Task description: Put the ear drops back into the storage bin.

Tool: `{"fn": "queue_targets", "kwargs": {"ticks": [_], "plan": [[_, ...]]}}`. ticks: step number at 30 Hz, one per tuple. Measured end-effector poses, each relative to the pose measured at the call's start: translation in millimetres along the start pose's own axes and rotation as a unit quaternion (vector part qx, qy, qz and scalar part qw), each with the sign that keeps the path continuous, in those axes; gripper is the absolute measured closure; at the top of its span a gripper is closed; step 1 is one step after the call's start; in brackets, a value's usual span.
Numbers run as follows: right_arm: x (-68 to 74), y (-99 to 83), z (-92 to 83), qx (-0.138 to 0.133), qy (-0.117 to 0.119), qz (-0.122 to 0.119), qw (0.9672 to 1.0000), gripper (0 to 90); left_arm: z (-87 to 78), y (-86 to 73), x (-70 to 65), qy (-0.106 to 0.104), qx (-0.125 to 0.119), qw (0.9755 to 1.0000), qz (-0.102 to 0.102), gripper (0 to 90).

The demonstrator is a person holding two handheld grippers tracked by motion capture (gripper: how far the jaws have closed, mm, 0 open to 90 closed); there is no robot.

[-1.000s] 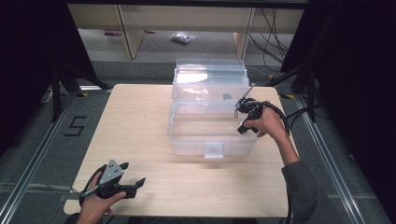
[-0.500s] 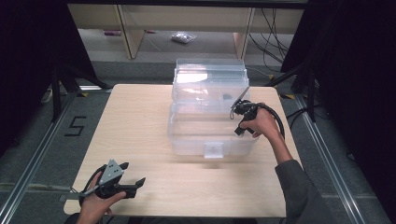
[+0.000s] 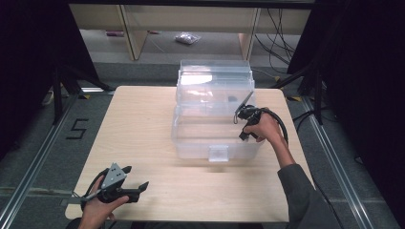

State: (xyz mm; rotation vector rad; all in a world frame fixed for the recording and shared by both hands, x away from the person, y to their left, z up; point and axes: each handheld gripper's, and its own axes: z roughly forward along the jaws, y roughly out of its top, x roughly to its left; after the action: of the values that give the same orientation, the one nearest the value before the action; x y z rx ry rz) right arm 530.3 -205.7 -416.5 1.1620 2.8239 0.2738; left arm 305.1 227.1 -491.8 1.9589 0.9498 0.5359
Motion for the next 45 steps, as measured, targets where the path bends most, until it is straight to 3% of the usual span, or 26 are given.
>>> {"fn": "queue_targets", "kwargs": {"ticks": [4,6,8,11,13,16,17,21,22,33,34,36,37,38,45], "plan": [[-1.8,-0.2,3.6,0.004,-0.002,0.003,1.0000,60.0,0.5,-0.1,-0.4,0.000,-0.002,1.0000,-0.002,15.5],[-2.1,-1.4,5.8,0.001,0.001,0.005,1.0000,60.0,-0.9,0.3,1.3,0.006,0.012,0.9998,0.012,15.5],[-2.6,-1.9,7.1,0.005,0.003,0.011,0.9999,60.0,-0.2,0.2,-0.5,0.002,0.003,1.0000,0.001,15.5],[-3.5,-3.0,10.1,0.005,0.005,0.011,0.9999,60.0,-0.2,0.2,-0.5,0.003,0.004,1.0000,0.001,15.4],[-1.7,-3.3,11.5,0.012,0.004,0.024,0.9996,60.0,-0.2,0.2,-0.5,0.002,0.003,1.0000,0.001,15.5],[-0.9,-3.3,13.0,0.017,0.003,0.023,0.9996,60.0,-0.2,0.2,-0.5,0.003,0.003,1.0000,0.001,15.5],[-2.4,-3.0,14.3,0.012,0.002,0.010,0.9999,60.0,-0.2,0.2,-0.5,0.002,0.003,1.0000,0.001,15.5],[-0.4,-1.8,16.1,0.021,0.001,0.023,0.9995,60.0,-0.2,0.2,-0.5,0.002,0.003,1.0000,0.001,15.4],[-1.5,-2.0,17.9,0.018,0.002,0.015,0.9997,60.0,-0.2,0.2,-0.5,0.002,0.003,1.0000,0.001,15.5],[0.7,-0.9,18.8,0.031,-0.002,0.015,0.9994,59.8,-0.3,0.2,-0.5,0.002,0.003,1.0000,0.001,15.5],[-1.9,-1.5,19.8,0.031,-0.008,0.001,0.9995,59.8,0.1,0.0,-0.4,0.001,0.001,1.0000,0.001,15.5],[-1.5,-2.6,19.6,0.029,-0.006,0.004,0.9996,59.6,-0.2,0.2,-0.5,0.002,0.003,1.0000,0.001,15.4],[1.4,-1.7,17.9,0.031,-0.006,0.022,0.9993,59.4,-0.2,0.2,-0.5,0.002,0.003,1.0000,0.001,15.5],[1.7,-1.8,16.4,0.029,0.003,0.021,0.9994,58.4,-0.2,0.2,-0.5,0.002,0.003,1.0000,0.001,15.5],[1.9,-2.8,11.0,0.012,-0.007,0.011,0.9999,51.5,-0.1,0.2,-0.5,0.002,0.004,1.0000,0.002,15.5]]}}
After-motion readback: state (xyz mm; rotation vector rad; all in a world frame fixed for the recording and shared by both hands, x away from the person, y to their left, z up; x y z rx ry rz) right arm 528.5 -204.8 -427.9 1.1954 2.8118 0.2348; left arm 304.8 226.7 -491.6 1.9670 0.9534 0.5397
